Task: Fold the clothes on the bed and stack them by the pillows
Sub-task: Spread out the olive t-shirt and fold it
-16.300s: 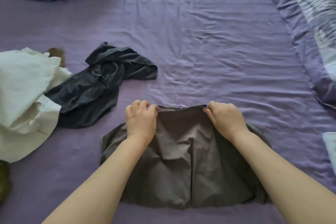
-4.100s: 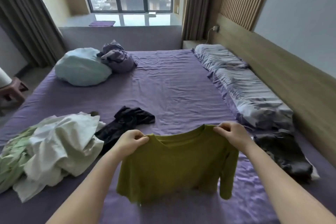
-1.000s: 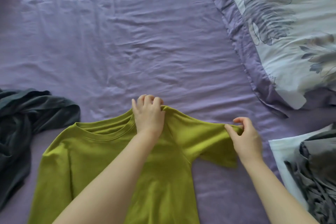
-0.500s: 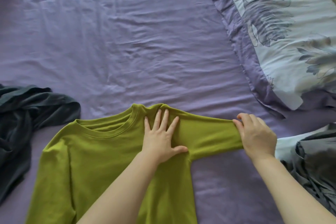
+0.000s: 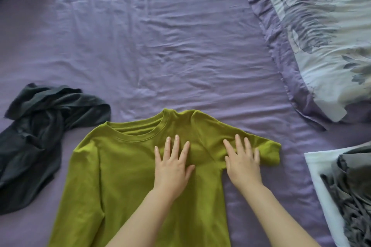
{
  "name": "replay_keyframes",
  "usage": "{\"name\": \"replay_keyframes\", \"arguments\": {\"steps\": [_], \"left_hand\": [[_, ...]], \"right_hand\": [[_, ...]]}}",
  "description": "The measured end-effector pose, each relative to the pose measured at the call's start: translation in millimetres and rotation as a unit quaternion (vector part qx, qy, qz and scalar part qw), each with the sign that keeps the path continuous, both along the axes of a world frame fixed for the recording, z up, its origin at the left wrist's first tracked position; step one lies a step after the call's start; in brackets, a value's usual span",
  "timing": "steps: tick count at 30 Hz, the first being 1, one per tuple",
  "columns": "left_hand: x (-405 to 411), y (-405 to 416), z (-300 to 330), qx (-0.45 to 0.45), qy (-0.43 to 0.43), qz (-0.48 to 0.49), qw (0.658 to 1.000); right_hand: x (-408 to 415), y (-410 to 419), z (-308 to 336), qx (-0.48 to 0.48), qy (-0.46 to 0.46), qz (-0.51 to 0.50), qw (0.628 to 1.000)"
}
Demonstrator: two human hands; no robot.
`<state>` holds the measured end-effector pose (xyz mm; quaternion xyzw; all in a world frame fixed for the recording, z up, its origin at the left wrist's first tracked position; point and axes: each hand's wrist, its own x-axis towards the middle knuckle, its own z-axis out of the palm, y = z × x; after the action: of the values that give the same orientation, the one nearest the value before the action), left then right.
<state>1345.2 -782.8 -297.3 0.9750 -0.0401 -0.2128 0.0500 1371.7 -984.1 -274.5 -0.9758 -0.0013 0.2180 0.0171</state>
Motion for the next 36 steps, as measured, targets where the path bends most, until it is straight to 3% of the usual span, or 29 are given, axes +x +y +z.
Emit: {"name": "replay_keyframes", "arguments": {"steps": [2,5,9,12,15,19,23,27,30,33,36], "left_hand": [[-12.7,19.3,3.2,0.009,0.009,0.004,1.0],[-30.2,52.1,18.3,0.014,0.008,0.025,1.0],[-49.1,111.1,36.1,0.016,-0.072,0.128,0.989],[-59.2,163.4,36.6,0.04,-0.042,0.256,0.965],[-68.5,205.8,35.3,0.005,-0.028,0.373,0.927],[-78.1,233.1,37.4,-0.053,0.008,0.452,0.891],[-99.3,246.2,41.7,-0.06,0.064,0.433,0.897],[-114.9,252.3,49.3,-0.197,-0.002,0.443,0.874],[-109.2,264.8,56.2,-0.249,-0.04,0.42,0.872],[-101.8,284.1,58.7,-0.21,-0.057,0.367,0.905],[-103.8,309.6,58.7,-0.151,0.03,0.353,0.923]], "right_hand": [[-1.0,26.7,6.5,0.014,0.004,0.021,1.0],[-14.7,79.8,16.1,0.059,-0.026,0.158,0.985],[-36.9,149.5,18.3,0.07,0.033,0.246,0.966],[-47.4,191.3,4.1,0.077,0.072,0.269,0.957],[-51.3,228.4,3.2,0.078,0.08,0.292,0.95],[-52.6,268.4,3.9,0.076,0.078,0.33,0.938],[-56.6,298.7,7.6,0.084,0.075,0.353,0.929],[-41.0,326.6,11.3,0.114,0.032,0.364,0.924],[-23.0,352.9,14.1,0.121,0.0,0.434,0.893],[-10.5,372.6,16.0,0.099,-0.011,0.471,0.877],[-6.1,380.7,16.5,0.072,-0.059,0.47,0.878]]}}
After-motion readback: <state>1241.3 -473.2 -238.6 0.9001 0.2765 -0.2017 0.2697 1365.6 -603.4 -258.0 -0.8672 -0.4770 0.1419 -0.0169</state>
